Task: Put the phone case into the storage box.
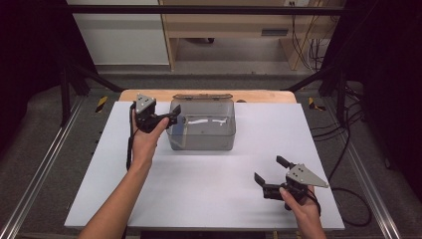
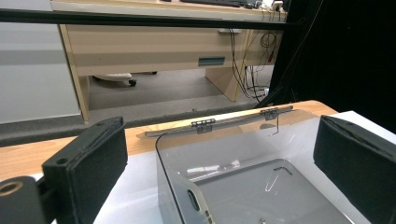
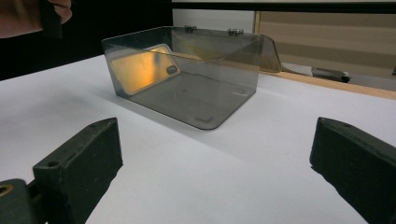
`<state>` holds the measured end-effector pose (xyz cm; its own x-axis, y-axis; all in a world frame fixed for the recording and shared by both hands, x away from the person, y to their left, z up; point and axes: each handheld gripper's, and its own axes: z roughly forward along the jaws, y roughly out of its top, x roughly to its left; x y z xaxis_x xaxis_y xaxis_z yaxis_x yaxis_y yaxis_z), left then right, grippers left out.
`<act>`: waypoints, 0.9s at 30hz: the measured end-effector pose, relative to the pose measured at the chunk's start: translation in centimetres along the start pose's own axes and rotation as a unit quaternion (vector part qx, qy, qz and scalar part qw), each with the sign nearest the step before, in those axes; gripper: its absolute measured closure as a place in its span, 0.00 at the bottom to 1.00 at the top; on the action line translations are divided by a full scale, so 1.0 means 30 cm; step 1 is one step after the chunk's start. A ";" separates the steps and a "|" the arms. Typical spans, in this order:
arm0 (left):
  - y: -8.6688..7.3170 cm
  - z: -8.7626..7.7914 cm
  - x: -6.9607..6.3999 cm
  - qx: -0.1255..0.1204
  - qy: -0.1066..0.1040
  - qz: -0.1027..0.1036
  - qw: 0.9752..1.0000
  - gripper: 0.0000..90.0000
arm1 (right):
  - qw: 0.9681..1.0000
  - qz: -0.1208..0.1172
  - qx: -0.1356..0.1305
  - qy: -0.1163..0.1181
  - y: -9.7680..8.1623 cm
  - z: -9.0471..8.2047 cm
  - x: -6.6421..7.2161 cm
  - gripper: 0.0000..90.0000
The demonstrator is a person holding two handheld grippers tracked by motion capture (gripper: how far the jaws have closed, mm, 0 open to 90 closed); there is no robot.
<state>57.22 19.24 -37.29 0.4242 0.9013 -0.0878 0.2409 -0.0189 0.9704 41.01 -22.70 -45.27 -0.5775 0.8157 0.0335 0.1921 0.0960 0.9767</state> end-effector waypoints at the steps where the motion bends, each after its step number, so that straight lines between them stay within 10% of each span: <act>1: 0.000 -0.003 0.001 -0.001 0.000 0.000 1.000 0.03 | 1.000 0.000 0.000 0.000 0.000 0.000 0.000 0.03; 27: -0.021 -0.062 0.012 -0.022 -0.013 0.003 1.000 0.03 | 1.000 0.001 0.001 0.003 0.001 0.000 0.001 0.03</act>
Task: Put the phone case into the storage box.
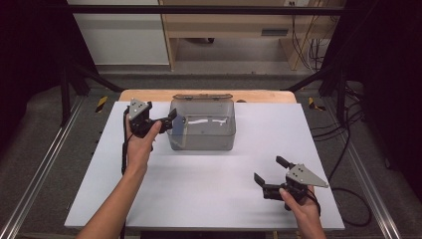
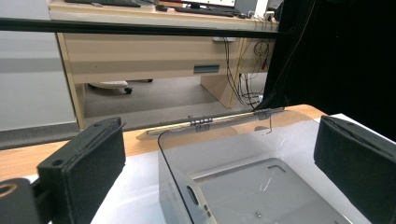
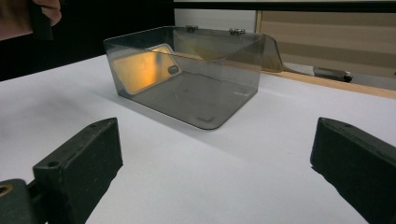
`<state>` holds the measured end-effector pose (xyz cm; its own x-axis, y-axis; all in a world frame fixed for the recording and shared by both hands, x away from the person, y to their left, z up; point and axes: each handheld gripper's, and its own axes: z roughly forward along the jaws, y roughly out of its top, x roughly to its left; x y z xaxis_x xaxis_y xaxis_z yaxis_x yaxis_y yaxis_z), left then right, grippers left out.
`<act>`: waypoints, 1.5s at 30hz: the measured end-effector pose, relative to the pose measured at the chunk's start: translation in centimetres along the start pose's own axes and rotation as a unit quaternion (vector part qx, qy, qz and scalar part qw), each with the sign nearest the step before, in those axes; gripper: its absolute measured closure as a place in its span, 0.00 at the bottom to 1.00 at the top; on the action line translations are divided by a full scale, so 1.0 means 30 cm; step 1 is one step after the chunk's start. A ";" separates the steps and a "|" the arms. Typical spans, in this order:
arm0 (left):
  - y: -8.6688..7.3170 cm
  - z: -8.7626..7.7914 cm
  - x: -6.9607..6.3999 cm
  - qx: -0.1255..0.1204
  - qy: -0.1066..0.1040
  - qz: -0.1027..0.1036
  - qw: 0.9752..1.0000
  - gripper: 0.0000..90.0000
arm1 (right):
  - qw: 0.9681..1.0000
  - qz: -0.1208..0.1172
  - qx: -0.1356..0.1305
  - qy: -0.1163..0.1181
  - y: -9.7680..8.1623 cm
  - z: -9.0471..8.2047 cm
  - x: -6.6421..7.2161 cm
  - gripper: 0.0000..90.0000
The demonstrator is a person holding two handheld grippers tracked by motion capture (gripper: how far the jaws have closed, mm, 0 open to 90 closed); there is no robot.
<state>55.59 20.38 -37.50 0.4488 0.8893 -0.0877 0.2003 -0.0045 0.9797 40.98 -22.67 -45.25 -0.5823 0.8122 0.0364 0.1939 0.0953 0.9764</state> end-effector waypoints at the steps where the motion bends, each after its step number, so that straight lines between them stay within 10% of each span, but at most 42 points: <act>1: 0.000 -0.003 0.000 -0.002 -0.003 0.004 1.000 0.03 | 1.000 0.000 0.000 0.000 0.000 0.000 0.000 0.03; 45: -0.054 -0.139 0.053 -0.029 -0.015 0.002 0.999 0.03 | 1.000 -0.002 0.003 0.002 -0.002 0.003 0.008 0.03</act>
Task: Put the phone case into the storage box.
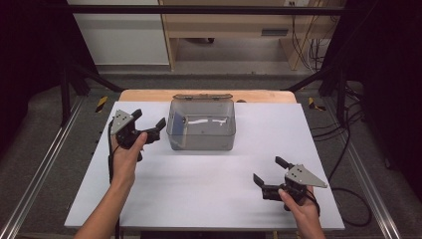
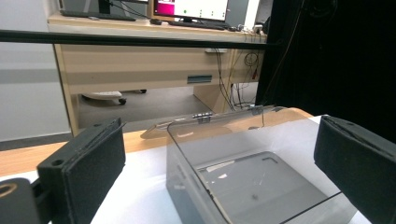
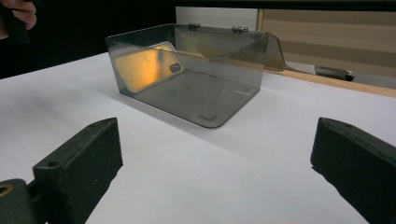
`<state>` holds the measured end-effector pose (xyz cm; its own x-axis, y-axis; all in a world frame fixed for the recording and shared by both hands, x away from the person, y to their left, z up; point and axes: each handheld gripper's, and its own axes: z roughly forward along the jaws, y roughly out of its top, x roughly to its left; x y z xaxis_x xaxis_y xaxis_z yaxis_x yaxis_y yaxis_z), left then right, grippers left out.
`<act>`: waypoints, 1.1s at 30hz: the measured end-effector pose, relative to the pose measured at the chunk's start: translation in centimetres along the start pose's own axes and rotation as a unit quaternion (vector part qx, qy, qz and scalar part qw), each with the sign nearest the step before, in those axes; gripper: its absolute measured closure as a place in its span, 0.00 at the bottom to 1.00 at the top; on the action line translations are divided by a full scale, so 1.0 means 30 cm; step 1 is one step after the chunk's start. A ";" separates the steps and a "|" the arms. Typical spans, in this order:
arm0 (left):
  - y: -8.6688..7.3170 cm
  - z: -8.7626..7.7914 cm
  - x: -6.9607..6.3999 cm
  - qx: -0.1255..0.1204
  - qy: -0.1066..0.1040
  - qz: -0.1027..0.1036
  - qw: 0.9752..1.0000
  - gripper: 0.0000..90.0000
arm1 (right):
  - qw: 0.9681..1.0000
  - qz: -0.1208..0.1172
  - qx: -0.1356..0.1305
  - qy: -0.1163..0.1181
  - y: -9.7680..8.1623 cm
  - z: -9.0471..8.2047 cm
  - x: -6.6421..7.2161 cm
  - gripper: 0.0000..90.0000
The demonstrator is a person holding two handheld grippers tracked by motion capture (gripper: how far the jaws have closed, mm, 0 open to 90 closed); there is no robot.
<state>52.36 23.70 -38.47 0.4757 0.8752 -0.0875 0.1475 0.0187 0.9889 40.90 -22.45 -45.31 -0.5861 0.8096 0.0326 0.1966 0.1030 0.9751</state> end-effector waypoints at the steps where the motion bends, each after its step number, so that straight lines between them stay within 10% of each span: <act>1: -0.001 -0.004 0.002 -0.001 0.000 -0.001 1.000 0.03 | 1.000 0.000 0.000 0.000 0.000 0.000 0.000 0.03; 33: -0.069 -0.096 0.033 0.011 -0.006 -0.004 1.000 0.03 | 1.000 -0.003 0.004 0.002 -0.003 0.006 0.007 0.03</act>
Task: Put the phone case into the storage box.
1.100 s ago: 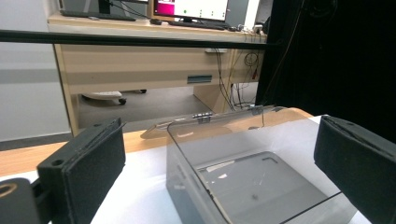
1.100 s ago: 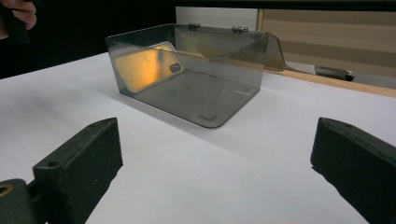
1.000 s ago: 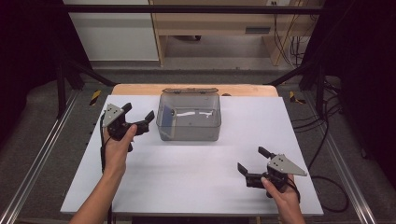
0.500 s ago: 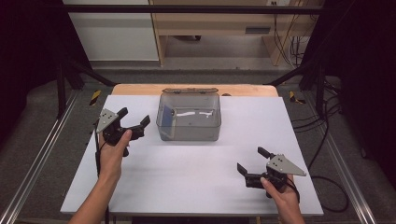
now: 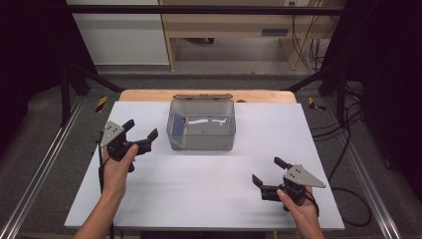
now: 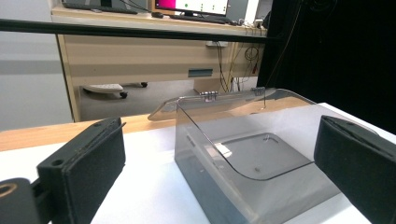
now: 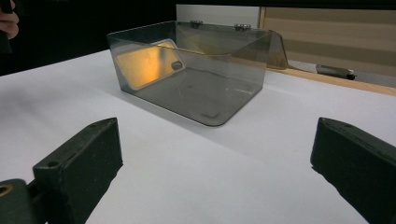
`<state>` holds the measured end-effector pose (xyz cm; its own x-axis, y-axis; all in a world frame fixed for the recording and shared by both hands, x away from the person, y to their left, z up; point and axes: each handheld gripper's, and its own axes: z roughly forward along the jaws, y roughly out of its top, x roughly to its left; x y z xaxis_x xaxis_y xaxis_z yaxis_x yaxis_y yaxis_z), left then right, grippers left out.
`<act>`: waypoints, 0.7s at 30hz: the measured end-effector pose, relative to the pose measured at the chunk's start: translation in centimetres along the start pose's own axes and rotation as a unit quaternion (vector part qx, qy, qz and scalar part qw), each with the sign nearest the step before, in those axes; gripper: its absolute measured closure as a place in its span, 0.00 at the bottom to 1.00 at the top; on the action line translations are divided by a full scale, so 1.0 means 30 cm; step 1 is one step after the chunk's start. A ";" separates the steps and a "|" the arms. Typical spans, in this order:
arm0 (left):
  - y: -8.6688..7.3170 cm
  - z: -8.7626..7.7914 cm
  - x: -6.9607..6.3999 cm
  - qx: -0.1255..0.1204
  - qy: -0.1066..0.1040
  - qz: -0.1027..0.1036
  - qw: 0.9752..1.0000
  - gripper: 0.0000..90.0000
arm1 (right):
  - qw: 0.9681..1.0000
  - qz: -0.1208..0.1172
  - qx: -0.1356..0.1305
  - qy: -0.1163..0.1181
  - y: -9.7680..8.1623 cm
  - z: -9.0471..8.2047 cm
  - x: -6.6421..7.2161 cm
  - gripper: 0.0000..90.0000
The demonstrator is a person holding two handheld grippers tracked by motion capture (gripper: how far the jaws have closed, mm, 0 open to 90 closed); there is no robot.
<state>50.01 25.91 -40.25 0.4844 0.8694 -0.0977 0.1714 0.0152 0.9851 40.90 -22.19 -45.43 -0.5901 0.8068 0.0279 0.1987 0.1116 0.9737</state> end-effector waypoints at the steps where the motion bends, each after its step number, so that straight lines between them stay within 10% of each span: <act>1: -0.002 -0.002 0.001 0.001 -0.001 0.001 1.000 0.03 | 1.000 0.000 0.000 0.000 0.000 0.000 0.000 0.03; 21: -0.049 -0.067 0.011 0.003 0.000 0.010 1.000 0.03 | 1.000 -0.001 0.002 0.000 -0.002 0.003 0.001 0.03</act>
<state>48.20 27.17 -41.43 0.4876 0.8696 -0.0777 0.1668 -0.0055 0.9860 40.93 -22.12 -45.51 -0.5910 0.8063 0.0258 0.2008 0.1161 0.9727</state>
